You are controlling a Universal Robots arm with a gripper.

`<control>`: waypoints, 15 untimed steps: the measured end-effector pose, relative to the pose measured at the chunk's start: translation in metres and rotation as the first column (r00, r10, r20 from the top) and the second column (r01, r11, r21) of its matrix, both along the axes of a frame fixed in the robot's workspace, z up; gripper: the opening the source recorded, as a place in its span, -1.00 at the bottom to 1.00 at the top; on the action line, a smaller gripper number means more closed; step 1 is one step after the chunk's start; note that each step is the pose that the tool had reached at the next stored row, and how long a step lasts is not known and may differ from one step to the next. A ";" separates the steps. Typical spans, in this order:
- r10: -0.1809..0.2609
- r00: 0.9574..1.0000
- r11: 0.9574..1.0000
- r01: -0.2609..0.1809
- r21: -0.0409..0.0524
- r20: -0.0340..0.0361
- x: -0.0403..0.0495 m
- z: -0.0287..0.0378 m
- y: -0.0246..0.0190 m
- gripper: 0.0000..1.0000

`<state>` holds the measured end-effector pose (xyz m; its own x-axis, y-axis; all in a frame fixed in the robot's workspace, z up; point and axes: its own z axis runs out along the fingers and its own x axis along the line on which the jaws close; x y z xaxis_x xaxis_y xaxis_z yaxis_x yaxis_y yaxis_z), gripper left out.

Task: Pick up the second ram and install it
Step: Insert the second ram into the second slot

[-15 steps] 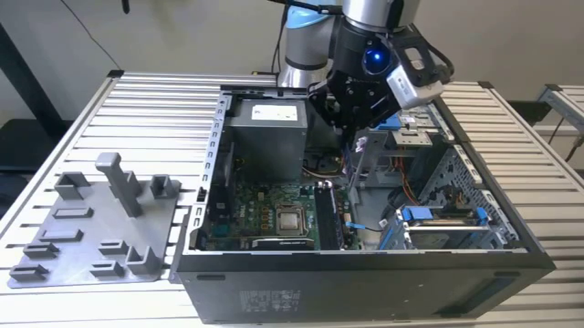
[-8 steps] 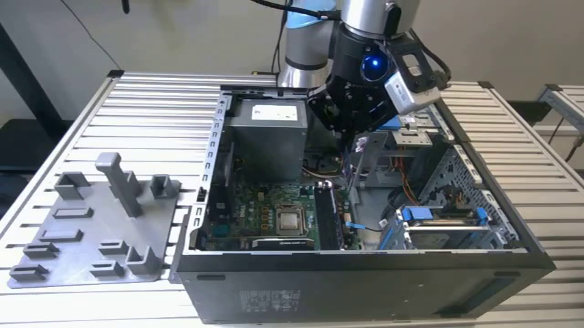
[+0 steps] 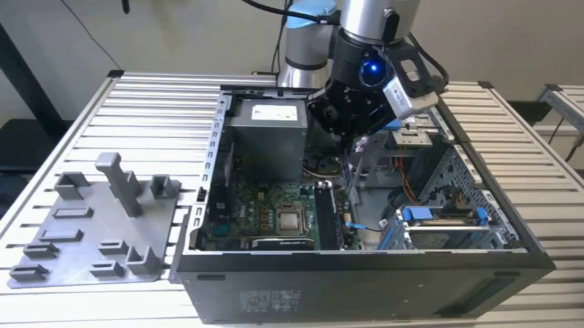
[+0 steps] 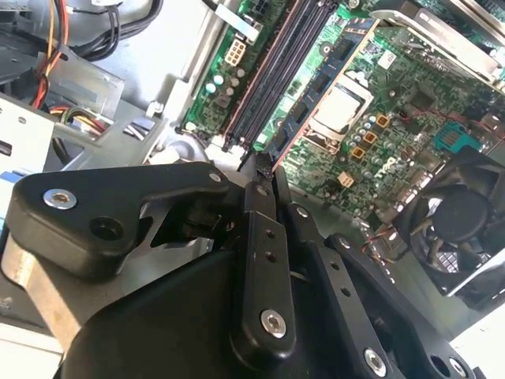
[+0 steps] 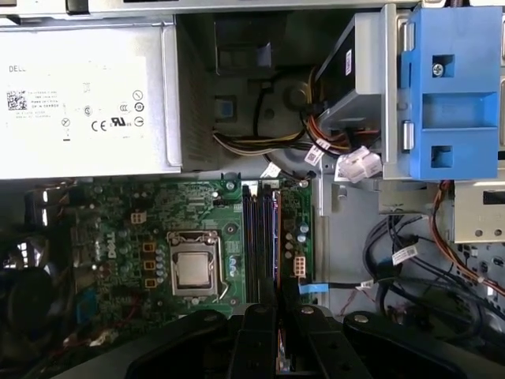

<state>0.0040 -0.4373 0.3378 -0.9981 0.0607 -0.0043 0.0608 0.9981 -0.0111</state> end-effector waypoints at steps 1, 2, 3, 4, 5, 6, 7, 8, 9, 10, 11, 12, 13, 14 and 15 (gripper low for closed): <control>0.000 1.000 1.000 0.000 0.000 0.000 0.0000 -0.0006 0.0000 -0.72; 0.000 1.000 1.000 0.000 0.000 0.000 0.0000 -0.0012 0.0000 -0.72; 0.000 1.000 1.000 0.000 0.000 0.000 0.0000 -0.0018 0.0000 -0.72; 0.000 1.000 1.000 0.000 0.000 0.000 0.0000 -0.0024 0.0000 -0.72; 0.000 1.000 1.000 0.000 0.000 0.000 0.0000 -0.0031 0.0000 -0.72; 0.000 1.000 1.000 0.000 0.000 0.000 0.0000 -0.0036 0.0000 -0.72; 0.000 1.000 1.000 0.000 0.000 0.000 0.0000 -0.0042 0.0000 -0.72; 0.000 1.000 1.000 0.000 0.000 0.000 0.0000 -0.0048 0.0000 -0.72; 0.000 1.000 1.000 0.000 0.000 0.000 0.0000 -0.0053 0.0000 -0.72; 0.000 1.000 1.000 0.000 0.000 0.000 0.0000 -0.0059 0.0000 -0.72; 0.000 1.000 1.000 0.000 0.000 0.000 0.0000 -0.0066 0.0000 -0.72; 0.000 1.000 1.000 0.000 0.000 0.000 0.0000 -0.0073 0.0000 -0.72; 0.000 1.000 1.000 0.000 0.000 0.000 0.0000 -0.0079 0.0000 -0.72; 0.000 1.000 1.000 0.000 0.000 0.000 0.0000 -0.0085 0.0000 -0.72; 0.000 1.000 1.000 0.000 0.000 0.000 0.0000 -0.0089 0.0000 -0.72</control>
